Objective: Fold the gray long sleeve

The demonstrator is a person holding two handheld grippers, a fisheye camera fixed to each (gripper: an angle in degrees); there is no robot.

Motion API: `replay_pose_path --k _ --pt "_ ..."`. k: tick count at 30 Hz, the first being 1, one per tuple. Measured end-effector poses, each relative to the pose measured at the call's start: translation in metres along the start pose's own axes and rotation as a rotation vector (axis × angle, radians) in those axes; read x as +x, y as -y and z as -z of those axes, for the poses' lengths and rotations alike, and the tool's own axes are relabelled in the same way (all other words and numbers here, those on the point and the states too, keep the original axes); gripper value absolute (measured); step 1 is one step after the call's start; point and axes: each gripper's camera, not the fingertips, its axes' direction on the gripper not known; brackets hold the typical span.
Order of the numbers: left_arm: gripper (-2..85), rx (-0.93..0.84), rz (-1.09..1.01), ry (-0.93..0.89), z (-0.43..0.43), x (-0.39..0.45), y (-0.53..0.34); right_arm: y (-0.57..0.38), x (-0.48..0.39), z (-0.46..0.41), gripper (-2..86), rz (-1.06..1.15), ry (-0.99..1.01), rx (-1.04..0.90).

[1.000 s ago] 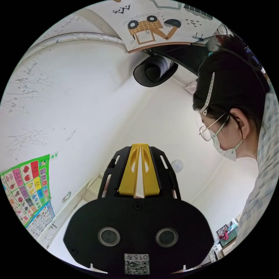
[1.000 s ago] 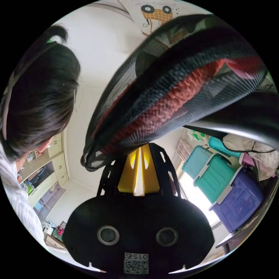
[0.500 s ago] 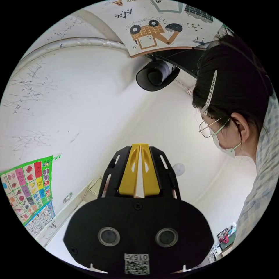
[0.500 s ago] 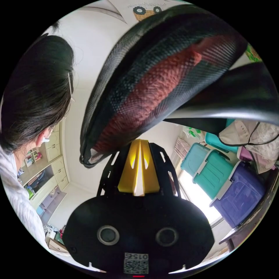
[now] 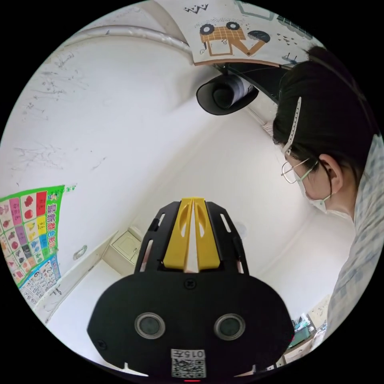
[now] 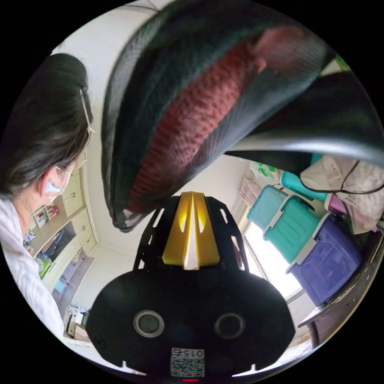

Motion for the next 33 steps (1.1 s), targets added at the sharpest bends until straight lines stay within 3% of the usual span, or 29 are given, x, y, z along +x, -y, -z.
replay_pose_path --k 11,16,22,29,33 --pt "-0.8 -0.168 0.09 -0.16 -0.085 -0.047 -0.109 -0.066 0.006 -0.058 -0.6 -0.137 0.158 -0.223" --pt "-0.8 -0.292 0.247 -0.224 -0.107 -0.074 -0.175 -0.097 0.024 -0.053 -0.6 -0.357 0.092 -0.293" --pt "-0.8 -0.319 0.259 -0.26 -0.095 -0.067 -0.238 -0.093 0.038 -0.054 -0.6 -0.34 0.004 -0.381" --pt "-0.9 -0.48 0.663 -0.304 -0.103 -0.069 -0.324 -0.099 0.048 -0.089 -0.7 -0.355 0.024 -0.532" --pt "-0.9 -0.569 0.72 -0.327 -0.114 -0.065 -0.352 -0.096 0.048 -0.117 -0.6 -0.297 0.039 -0.589"
